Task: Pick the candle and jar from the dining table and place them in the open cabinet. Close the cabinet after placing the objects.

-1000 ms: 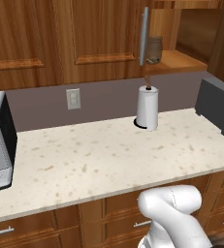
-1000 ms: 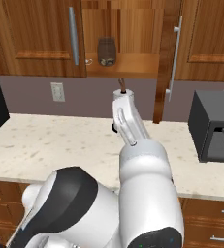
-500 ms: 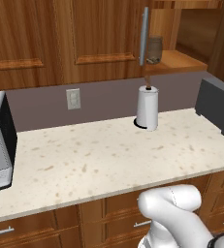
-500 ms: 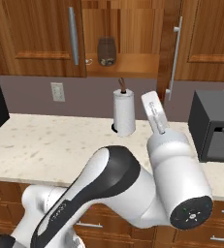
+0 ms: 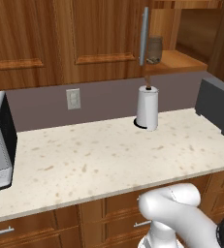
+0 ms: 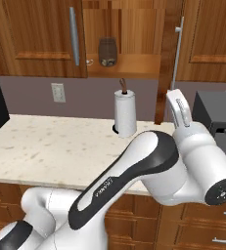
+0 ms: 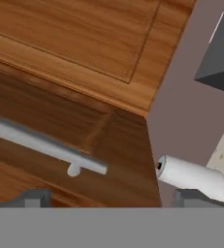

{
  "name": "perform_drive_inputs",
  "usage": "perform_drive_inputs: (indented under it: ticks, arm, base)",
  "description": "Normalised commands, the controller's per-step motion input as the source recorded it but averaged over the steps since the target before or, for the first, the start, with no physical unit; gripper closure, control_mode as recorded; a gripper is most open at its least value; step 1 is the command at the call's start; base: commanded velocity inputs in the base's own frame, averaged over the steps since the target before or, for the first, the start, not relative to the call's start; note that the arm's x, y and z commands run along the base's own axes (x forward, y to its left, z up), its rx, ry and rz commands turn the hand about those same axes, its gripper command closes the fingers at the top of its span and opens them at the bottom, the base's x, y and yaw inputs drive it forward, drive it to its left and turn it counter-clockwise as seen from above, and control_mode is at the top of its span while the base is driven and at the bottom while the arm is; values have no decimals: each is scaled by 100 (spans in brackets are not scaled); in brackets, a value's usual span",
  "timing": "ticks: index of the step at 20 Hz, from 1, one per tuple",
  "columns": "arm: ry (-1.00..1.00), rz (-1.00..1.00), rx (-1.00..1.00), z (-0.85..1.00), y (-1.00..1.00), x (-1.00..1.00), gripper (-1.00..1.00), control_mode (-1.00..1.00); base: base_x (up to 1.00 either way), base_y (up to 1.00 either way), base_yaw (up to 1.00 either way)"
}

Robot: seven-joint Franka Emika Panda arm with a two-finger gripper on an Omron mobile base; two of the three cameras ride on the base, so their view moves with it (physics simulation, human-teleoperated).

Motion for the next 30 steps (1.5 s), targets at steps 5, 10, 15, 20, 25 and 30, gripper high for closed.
perform_drive_inputs:
  ticks: [5,10,15,20,25,30]
  arm:
    - [0,7,1,-3,-30,54,-100,-100]
    - [0,6,1,0,-14,54,-100,-100]
    - [0,7,1,-1,-2,46,-100,-100]
    - [0,7,1,-5,0,20,-100,-100]
    - [0,8,0,0,5,2,-100,-100]
    - [0,8,0,0,31,0,-100,-100]
  base:
    - [0,0,0]
    - [0,0,0]
    - [0,0,0]
    - [0,0,0]
    - [0,0,0]
    - [0,0,0]
